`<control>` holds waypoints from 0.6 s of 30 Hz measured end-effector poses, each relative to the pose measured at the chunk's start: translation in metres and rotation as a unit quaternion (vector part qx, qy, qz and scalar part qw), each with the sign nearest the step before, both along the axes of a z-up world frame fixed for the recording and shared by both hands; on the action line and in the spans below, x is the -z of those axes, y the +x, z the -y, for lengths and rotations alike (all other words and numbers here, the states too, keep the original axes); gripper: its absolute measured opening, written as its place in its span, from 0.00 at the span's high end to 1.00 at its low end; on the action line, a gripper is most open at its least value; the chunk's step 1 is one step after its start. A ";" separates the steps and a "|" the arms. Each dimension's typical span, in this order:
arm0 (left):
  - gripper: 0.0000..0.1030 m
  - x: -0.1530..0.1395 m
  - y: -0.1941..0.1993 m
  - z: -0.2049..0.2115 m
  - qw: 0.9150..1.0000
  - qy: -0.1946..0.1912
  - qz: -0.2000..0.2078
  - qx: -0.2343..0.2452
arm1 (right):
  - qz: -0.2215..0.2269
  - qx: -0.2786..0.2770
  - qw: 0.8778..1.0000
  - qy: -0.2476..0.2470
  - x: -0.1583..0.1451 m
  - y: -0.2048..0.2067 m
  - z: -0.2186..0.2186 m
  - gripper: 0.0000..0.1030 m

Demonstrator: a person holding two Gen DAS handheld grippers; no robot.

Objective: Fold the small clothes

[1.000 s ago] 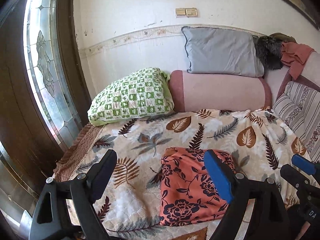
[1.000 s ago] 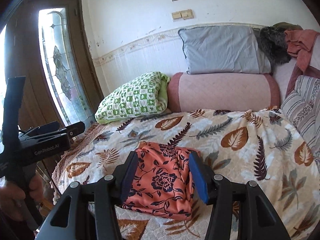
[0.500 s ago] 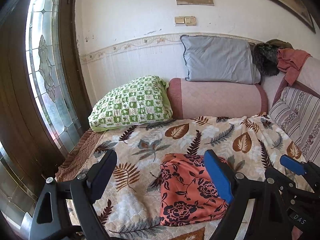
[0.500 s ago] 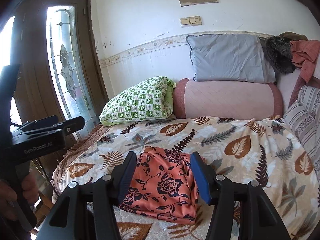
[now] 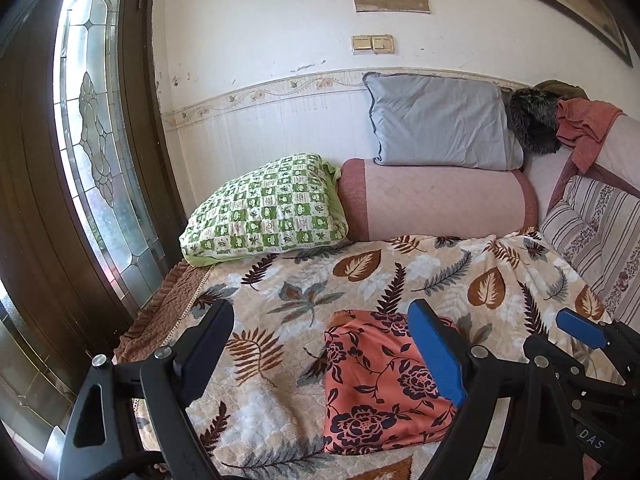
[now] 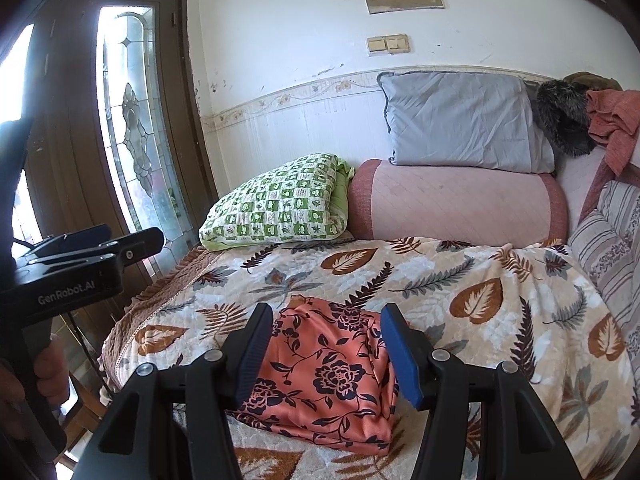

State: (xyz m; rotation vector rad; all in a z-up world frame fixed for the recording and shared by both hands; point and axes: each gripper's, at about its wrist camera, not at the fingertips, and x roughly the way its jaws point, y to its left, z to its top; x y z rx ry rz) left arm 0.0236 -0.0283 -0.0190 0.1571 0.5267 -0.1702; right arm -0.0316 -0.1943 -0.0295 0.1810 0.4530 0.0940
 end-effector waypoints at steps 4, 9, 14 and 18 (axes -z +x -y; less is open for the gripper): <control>0.14 0.001 0.001 -0.001 1.000 0.001 -0.001 0.000 | -0.003 0.002 1.000 0.001 0.003 0.000 0.001 0.42; 0.14 0.003 0.002 -0.002 1.000 0.002 -0.001 0.001 | -0.008 0.001 1.000 -0.004 0.008 0.002 -0.001 0.42; 0.14 0.003 0.000 -0.006 1.000 -0.003 0.003 0.009 | -0.010 -0.004 1.000 -0.013 0.011 0.003 -0.006 0.42; 0.14 0.003 -0.001 -0.005 1.000 -0.002 0.005 0.011 | -0.014 -0.006 1.000 -0.011 0.014 0.004 -0.008 0.42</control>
